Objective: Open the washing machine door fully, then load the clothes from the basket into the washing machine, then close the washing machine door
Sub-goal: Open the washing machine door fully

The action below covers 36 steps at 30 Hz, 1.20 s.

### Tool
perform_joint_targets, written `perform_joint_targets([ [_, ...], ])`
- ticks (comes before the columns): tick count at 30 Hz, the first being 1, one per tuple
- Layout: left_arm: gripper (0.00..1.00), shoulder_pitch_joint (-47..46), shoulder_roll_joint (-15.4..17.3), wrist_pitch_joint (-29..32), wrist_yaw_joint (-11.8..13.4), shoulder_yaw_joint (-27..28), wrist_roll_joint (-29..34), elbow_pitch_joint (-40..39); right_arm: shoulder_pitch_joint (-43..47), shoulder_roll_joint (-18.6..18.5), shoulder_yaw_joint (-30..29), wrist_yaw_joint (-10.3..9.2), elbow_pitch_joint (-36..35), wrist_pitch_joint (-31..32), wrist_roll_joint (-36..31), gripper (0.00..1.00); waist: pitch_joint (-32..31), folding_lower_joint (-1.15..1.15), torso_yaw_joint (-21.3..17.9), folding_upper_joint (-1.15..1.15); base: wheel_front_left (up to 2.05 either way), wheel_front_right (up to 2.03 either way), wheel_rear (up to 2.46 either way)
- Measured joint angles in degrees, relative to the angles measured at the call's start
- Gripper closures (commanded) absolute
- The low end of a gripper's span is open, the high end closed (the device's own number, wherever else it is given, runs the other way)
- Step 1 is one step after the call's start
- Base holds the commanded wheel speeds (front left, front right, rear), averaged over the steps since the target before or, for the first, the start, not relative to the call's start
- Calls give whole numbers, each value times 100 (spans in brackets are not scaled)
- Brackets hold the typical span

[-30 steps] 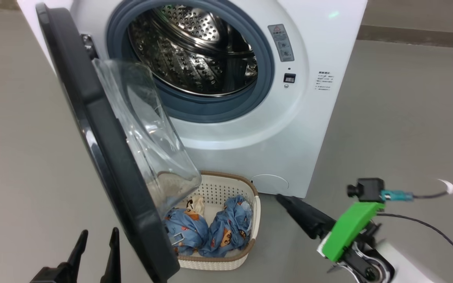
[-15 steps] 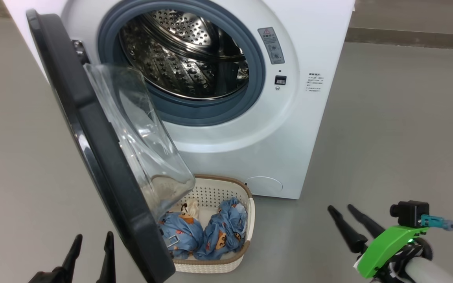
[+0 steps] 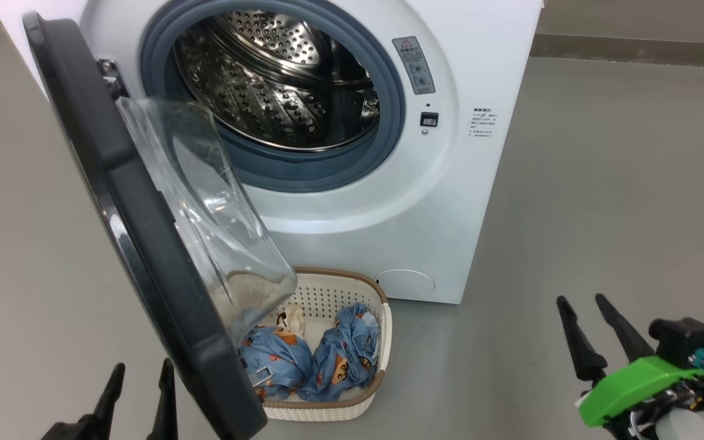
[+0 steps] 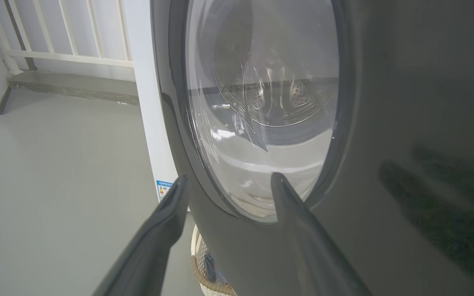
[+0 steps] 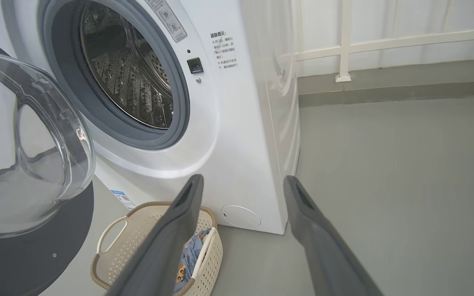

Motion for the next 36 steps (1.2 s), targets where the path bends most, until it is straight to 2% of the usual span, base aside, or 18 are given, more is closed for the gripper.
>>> perform_joint_targets([
  [6, 0, -4, -9, 0, 0, 1, 27, -2, 669, 499, -848, 1, -467, 0, -844, 0, 0, 0, 52, -1, 0, 0, 0],
  [8, 0, -5, -10, 0, 0, 7, 46, -1, 808, 601, -970, 1, -525, 0, -967, 0, 5, 0, 60, 0, 0, 0, 0],
  [15, 0, -10, -27, 0, 0, 15, 47, 4, 1031, 798, -1105, 1, -520, 0, -1210, 0, 15, 0, 80, 0, 0, 0, 0],
  [22, 0, -14, -41, 0, 0, 8, 48, 5, 1039, 832, -1177, 1, -524, 0, -1249, 0, 9, 0, 88, 0, 0, 0, 0],
  [23, 13, -14, -41, 0, 0, 8, 48, 10, 1039, 832, -1178, 1, -525, 0, -1266, 0, 4, 0, 92, 0, 0, 0, 0],
  [24, 47, -15, -42, 0, 0, 7, 48, 13, 1039, 834, -1179, 1, -525, 0, -1266, 0, -4, 0, 95, 0, 0, 0, 0],
  [25, 47, -19, -43, 0, 0, 7, 48, 13, 1039, 836, -1179, 1, -525, 0, -1266, 0, -17, 0, 99, 0, 0, 0, 0],
  [26, 84, -23, -43, 0, 0, 7, 48, 13, 1039, 837, -1179, 1, -526, 0, -1267, 0, -29, 0, 104, 0, 0, 0, 0],
  [27, 100, -24, -43, 0, 0, 9, 48, 14, 1039, 839, -1181, 1, -528, 0, -1267, 0, -41, 0, 110, 0, 0, 0, 0],
  [36, 100, -44, -69, 0, 0, 211, -52, -263, 1135, 887, -1198, 1, -580, 0, -1306, 0, -157, 0, 227, 0, 0, 0, 0],
])
